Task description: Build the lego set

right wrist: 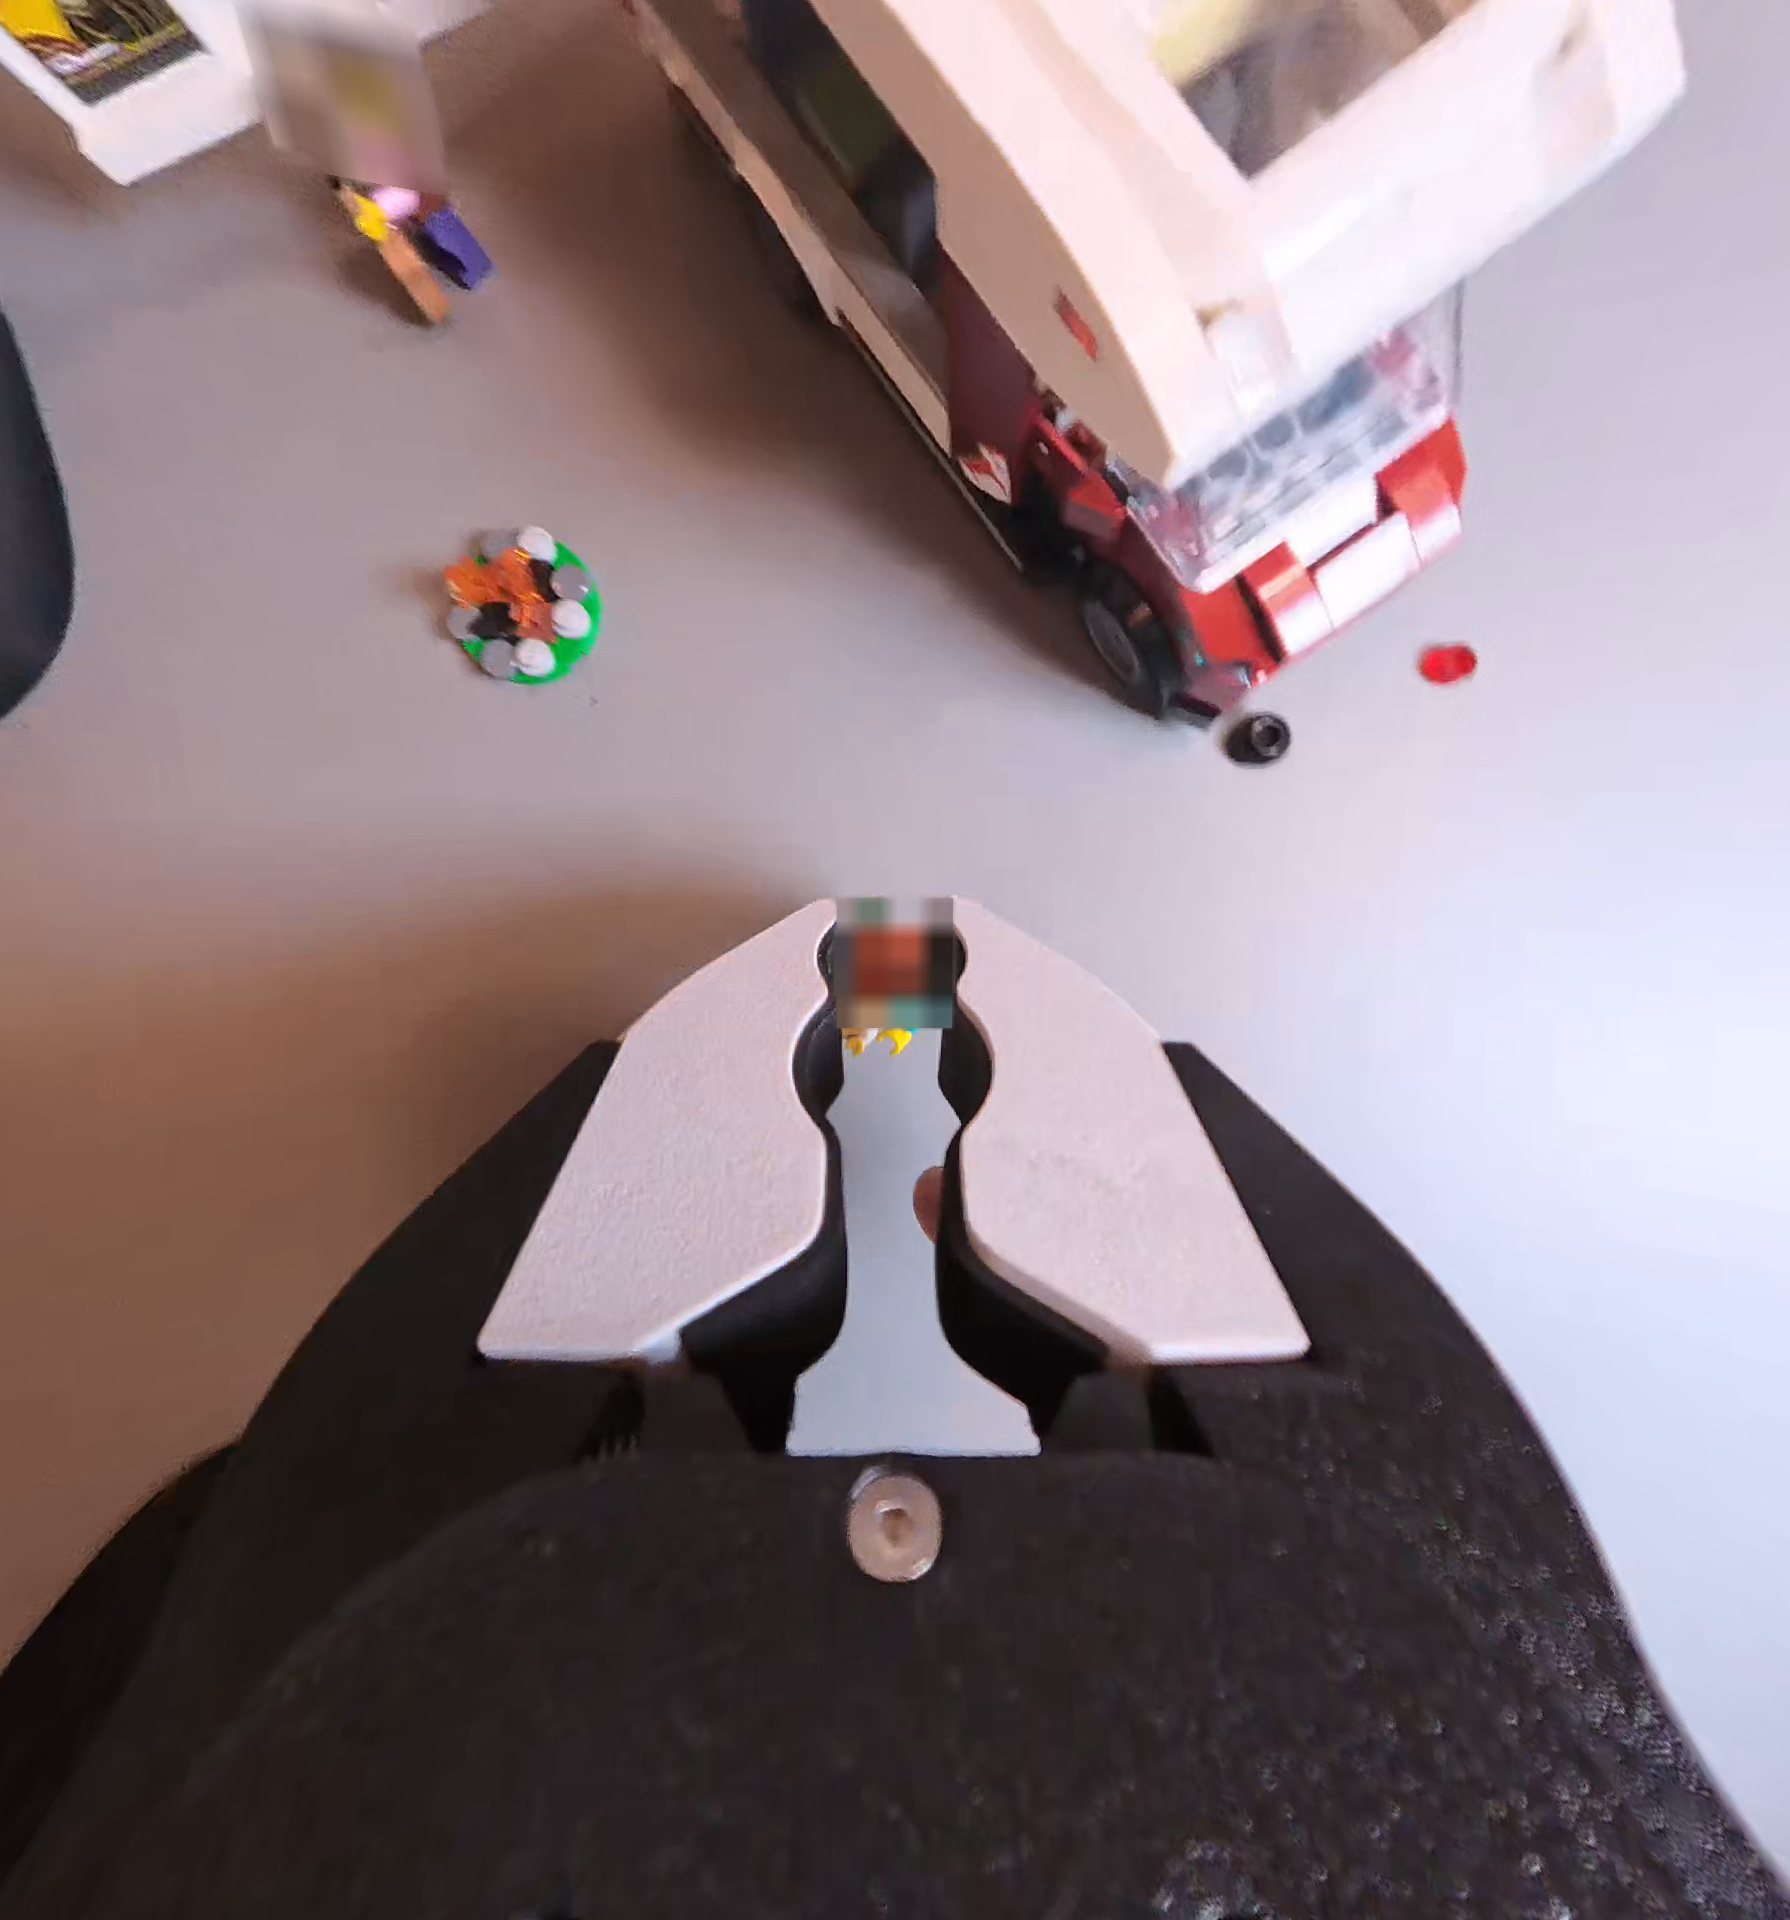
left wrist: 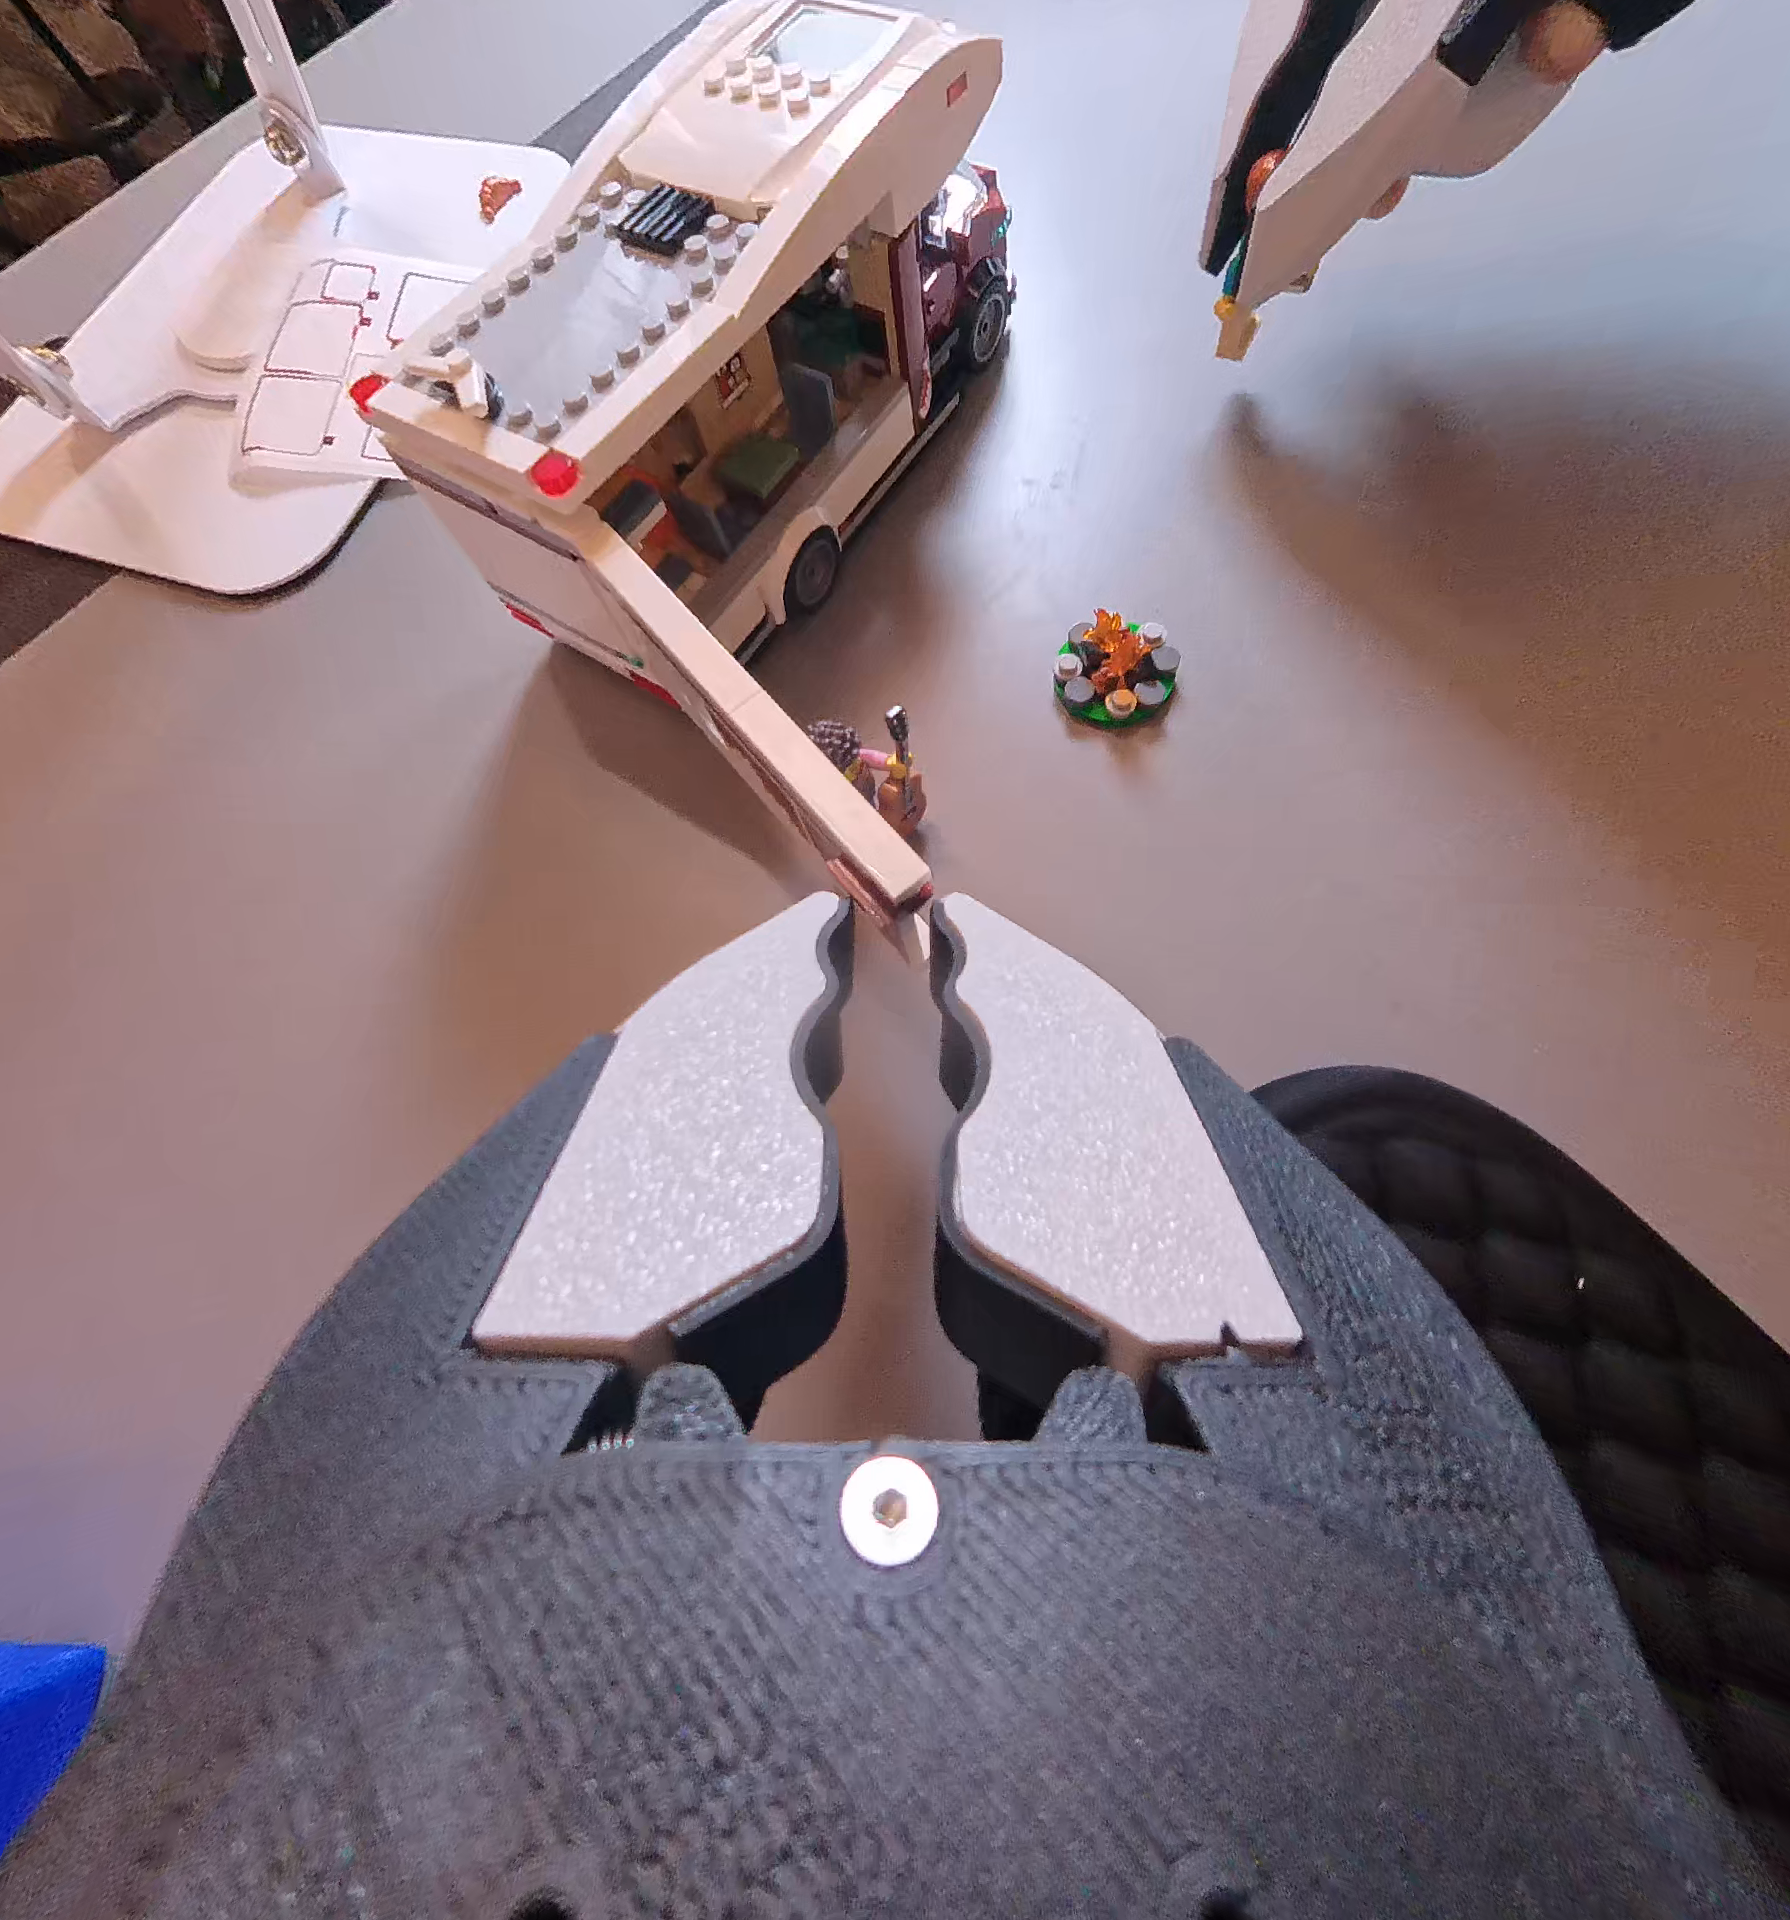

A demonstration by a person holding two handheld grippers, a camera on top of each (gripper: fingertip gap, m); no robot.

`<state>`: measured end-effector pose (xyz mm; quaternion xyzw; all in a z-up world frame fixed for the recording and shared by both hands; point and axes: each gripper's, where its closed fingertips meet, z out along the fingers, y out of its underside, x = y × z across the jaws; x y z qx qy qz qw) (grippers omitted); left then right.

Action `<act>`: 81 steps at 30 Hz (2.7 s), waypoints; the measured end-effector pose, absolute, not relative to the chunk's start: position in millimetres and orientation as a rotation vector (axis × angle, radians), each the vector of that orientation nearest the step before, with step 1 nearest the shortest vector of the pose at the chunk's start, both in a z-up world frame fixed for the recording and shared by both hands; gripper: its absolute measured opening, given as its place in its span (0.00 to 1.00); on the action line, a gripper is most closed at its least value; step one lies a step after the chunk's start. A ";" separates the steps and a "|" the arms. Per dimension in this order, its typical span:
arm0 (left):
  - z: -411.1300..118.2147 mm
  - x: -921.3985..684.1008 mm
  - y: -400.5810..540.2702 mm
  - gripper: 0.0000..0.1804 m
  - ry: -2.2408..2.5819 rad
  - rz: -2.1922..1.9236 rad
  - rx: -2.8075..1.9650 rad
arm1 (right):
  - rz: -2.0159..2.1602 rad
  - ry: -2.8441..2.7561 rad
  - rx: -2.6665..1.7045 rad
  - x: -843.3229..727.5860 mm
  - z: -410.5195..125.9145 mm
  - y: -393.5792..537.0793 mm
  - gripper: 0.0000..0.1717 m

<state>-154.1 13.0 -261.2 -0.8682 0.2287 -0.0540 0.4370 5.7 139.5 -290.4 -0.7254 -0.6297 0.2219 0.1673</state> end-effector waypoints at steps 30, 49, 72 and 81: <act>-265.6 -149.3 8.1 0.09 0.559 -0.117 -2.119 | 0.340 -2.152 -1.869 -75.3 -312.7 62.1 0.13; -269.6 -139.4 10.6 0.08 0.564 -0.084 -2.125 | 0.220 -1.766 -2.156 64.5 -307.9 191.0 0.14; -272.6 -144.0 14.8 0.08 0.523 -0.086 -2.106 | 0.565 -1.920 -1.742 -151.3 -291.8 57.1 0.08; -273.3 -144.0 16.2 0.08 0.517 -0.071 -2.100 | 0.615 -2.115 -1.553 -80.0 -234.4 74.7 0.08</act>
